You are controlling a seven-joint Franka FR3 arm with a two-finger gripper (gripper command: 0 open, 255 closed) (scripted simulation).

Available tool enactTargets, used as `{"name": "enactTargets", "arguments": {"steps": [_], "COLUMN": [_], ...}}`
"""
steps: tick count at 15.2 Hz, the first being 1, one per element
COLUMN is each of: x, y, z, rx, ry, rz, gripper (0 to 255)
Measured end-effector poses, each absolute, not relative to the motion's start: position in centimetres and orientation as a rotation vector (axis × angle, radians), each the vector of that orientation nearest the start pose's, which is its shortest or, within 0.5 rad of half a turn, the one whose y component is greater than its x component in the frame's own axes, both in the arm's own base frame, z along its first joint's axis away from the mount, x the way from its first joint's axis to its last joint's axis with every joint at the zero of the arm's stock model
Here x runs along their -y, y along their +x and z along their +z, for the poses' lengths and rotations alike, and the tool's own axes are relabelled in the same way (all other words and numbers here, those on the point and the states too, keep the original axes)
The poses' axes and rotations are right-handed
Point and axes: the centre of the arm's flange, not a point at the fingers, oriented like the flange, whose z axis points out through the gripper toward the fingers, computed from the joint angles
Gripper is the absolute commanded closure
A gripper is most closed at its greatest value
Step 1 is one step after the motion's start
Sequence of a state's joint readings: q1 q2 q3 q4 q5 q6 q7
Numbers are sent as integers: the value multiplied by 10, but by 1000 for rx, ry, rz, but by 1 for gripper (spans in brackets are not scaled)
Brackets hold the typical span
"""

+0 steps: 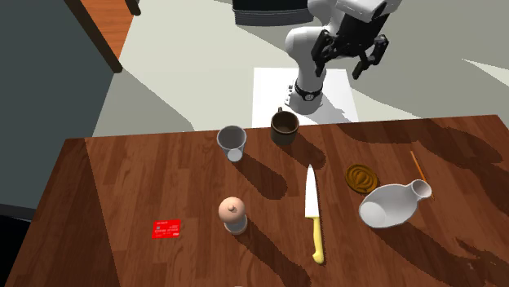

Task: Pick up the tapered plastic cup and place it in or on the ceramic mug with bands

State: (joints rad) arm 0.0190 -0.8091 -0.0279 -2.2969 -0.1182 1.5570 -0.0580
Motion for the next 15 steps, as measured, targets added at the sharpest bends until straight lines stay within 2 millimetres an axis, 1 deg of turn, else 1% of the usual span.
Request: {"name": "enactTargets", "arguments": {"steps": [1,2,5,6,7,10,12,13,15], "x": [19,24,48,56,65,91,107,115,134], "y": [299,301,307,311,311,318,322,325,329], "z": [625,619,600,589,582,551,535,522,505], "rx": [83,85,95,100,104,119,129,133,143], "ry": [-3239,-3239,-3244,-3246,-3247,-3252,-3255,-3257,-3260], "rz": [-107,-104,-87,-80,-74,-55,-42,-34,-23], "gripper": [0,0,0,0,0,0,0,0,0]}}
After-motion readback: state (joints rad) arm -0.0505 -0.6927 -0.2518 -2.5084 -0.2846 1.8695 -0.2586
